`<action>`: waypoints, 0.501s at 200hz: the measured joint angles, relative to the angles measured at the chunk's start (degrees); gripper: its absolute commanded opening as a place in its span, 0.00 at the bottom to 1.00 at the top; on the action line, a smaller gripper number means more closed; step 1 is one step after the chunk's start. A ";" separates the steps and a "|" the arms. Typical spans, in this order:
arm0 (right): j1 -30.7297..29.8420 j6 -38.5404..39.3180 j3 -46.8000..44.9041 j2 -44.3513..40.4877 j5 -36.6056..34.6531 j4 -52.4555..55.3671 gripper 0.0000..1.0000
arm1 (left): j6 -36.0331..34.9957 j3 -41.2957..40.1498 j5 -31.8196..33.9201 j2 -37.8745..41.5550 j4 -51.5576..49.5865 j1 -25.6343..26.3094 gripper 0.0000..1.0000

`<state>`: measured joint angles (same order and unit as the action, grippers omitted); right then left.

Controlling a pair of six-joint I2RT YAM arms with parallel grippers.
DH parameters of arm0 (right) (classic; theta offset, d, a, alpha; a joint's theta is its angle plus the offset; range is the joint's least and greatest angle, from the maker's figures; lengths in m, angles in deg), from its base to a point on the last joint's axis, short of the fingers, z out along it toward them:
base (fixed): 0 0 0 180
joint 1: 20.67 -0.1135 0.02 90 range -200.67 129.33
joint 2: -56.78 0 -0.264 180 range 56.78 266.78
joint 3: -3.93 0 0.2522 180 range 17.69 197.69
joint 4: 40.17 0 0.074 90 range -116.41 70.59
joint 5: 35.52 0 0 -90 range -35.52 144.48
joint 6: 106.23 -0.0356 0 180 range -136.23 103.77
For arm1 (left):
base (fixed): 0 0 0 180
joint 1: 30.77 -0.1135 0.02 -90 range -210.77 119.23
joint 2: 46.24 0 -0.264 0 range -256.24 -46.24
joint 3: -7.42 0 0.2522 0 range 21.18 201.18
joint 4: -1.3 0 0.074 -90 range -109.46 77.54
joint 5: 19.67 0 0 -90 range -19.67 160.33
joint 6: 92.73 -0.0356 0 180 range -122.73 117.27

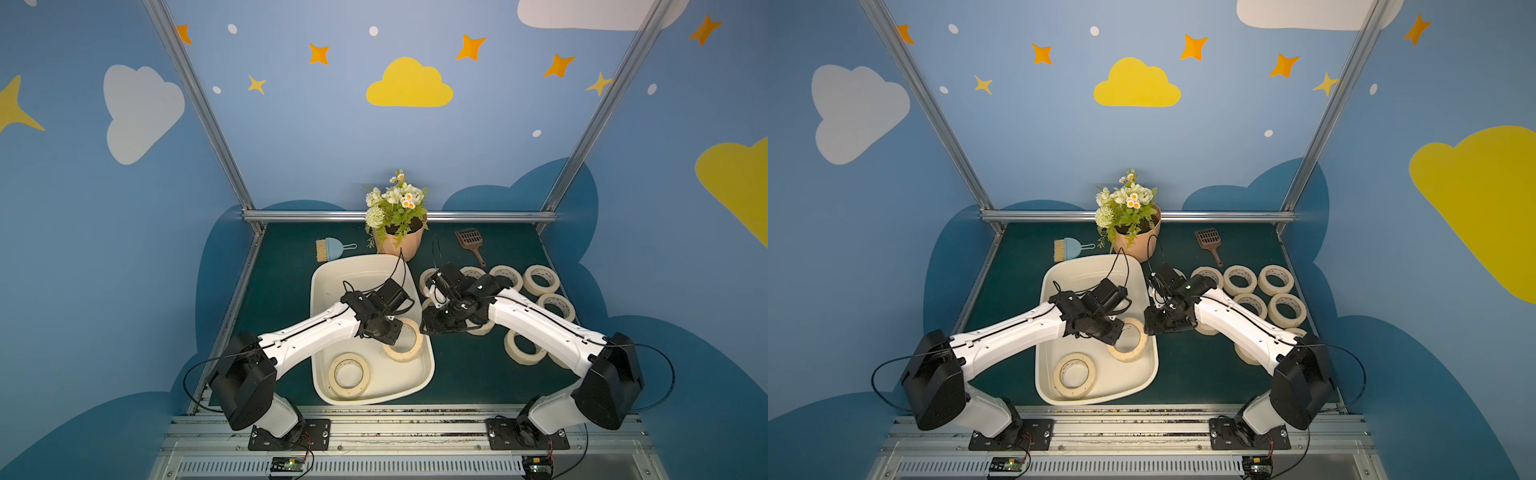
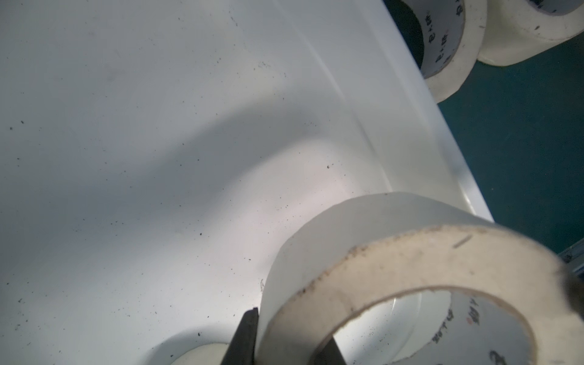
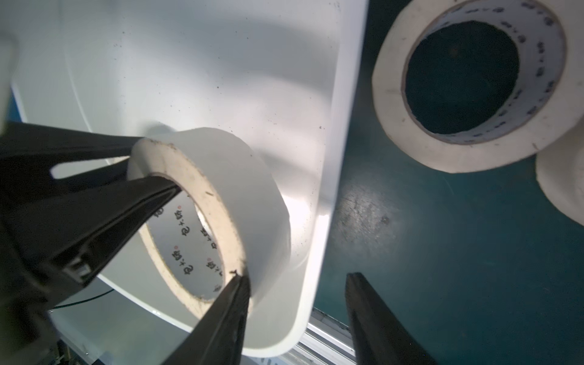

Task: Take out the art tape in the storage box
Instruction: Pick up the art tape from the storage box.

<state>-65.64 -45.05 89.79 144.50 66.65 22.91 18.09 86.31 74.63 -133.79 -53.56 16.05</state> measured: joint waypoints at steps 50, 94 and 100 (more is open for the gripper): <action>-1.29 -1.11 1.75 4.24 2.54 -3.50 0.47 | 0.46 -0.07 0.28 0.37 0.31 0.22 0.24; -1.38 -1.46 2.56 6.08 3.72 -4.20 0.48 | 1.03 -0.42 2.01 1.36 -0.04 0.17 0.26; -1.42 -1.62 2.75 6.49 3.76 -4.24 0.48 | 1.07 -0.42 2.32 1.40 -0.09 0.17 0.26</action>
<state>-67.06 -46.66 92.54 150.99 70.41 18.67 19.16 85.89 76.94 -132.39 -53.65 16.23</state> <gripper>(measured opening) 0.481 0.262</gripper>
